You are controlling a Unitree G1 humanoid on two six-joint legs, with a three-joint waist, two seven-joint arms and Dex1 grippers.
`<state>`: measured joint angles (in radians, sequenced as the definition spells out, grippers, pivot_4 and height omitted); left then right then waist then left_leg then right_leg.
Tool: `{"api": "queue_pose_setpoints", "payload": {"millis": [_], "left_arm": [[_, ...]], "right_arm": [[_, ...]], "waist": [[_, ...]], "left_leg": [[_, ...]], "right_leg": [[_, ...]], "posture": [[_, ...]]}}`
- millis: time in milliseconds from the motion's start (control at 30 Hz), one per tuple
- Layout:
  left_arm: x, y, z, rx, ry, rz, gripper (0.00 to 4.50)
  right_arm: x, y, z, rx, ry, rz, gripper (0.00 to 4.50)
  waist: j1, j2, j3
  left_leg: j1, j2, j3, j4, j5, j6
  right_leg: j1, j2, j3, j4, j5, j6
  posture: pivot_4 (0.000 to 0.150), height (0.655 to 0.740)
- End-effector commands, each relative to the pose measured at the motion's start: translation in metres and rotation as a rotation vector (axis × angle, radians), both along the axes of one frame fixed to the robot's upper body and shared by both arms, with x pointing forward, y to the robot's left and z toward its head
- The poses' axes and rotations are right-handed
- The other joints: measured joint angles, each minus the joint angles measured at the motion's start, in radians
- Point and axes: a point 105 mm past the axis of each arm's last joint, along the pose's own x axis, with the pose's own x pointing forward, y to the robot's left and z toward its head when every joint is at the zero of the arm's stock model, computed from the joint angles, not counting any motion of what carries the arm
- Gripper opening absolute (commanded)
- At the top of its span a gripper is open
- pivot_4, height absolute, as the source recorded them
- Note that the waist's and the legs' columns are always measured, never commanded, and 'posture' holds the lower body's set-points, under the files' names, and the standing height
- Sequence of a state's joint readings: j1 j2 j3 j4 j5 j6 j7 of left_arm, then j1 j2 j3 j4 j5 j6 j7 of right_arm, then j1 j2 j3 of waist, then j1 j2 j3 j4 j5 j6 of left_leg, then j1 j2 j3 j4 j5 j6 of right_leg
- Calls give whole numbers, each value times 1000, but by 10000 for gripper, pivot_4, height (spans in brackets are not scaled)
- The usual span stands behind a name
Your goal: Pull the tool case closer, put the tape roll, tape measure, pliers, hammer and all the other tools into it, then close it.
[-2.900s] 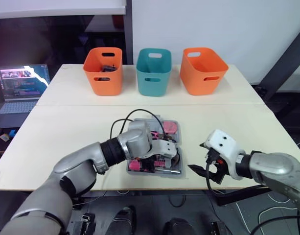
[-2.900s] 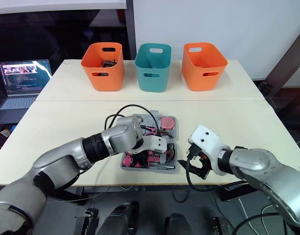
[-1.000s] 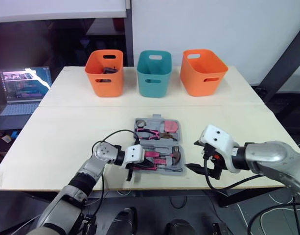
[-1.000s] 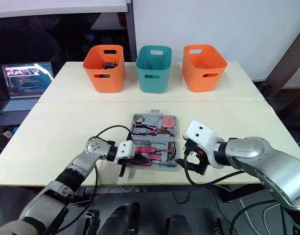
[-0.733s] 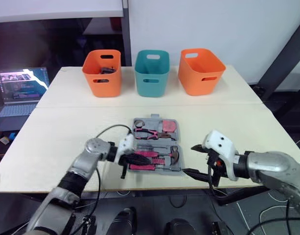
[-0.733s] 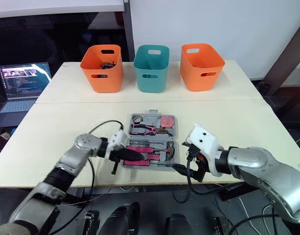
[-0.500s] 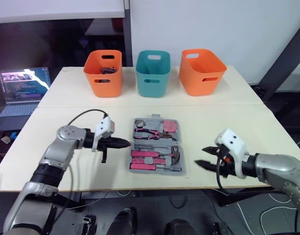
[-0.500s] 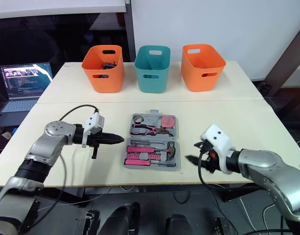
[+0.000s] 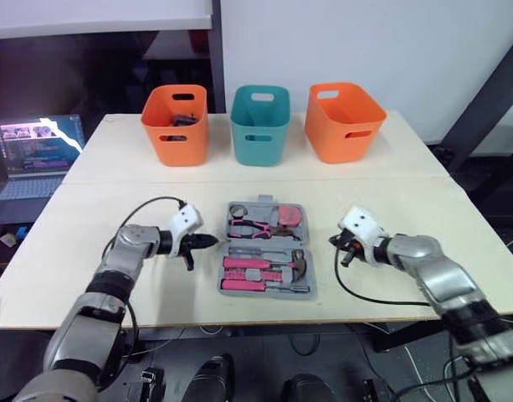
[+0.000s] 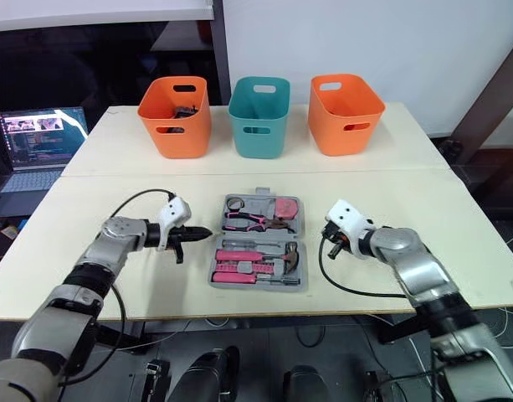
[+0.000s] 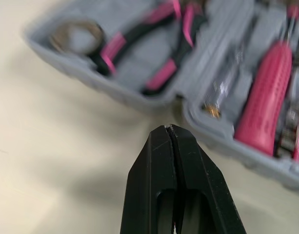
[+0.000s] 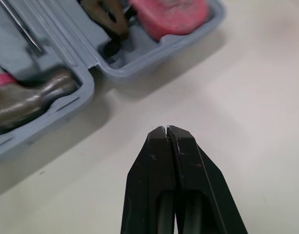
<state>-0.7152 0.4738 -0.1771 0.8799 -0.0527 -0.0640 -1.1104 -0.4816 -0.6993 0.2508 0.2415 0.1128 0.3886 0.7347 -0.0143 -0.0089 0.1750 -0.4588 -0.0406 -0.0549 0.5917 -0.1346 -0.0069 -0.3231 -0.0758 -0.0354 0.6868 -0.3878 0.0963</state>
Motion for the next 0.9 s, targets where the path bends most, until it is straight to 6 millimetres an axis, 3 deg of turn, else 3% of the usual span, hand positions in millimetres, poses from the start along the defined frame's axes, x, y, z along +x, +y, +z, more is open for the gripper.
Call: {"api": "queue_pose_setpoints", "payload": {"millis": [33, 300, 500, 667, 900], "left_arm": [[6, -6, 8, 1, -41, -22, 0], [6, -35, 3, -28, -41, -71, 0], [-1, -49, -1, -39, -36, -120, 0], [-11, -59, -5, -56, -18, -162, 0], [-22, -62, -14, -62, 10, -151, 0]], "right_arm": [[10, 13, -3, -8, -21, 64, 438], [19, 49, -16, -17, -10, 198, 438], [18, 58, -15, -25, -34, 252, 438], [7, 60, -16, -16, -6, 285, 438], [-26, 57, -24, 7, 81, 311, 438]], "waist": [[1, 0, 0], [0, 0, 0], [0, 0, 0], [3, 0, 0], [3, 1, 0]], "left_leg": [[0, 0, 0, 0, 0, 0], [0, 0, 0, 0, 1, -2], [0, 0, 0, 0, 1, -2], [0, 0, 0, 0, 1, -2], [0, -1, -1, 0, 0, -1]], "right_leg": [[0, 0, 0, 0, 0, 0], [0, 0, 0, 1, 0, 0], [0, 1, 0, 1, 0, 0], [0, 0, 1, 1, 0, 0], [1, -1, 2, 1, 0, 0]], "posture": [[1500, 7400], [1500, 7400], [1500, 7400], [1500, 7400], [1500, 7400]]}}
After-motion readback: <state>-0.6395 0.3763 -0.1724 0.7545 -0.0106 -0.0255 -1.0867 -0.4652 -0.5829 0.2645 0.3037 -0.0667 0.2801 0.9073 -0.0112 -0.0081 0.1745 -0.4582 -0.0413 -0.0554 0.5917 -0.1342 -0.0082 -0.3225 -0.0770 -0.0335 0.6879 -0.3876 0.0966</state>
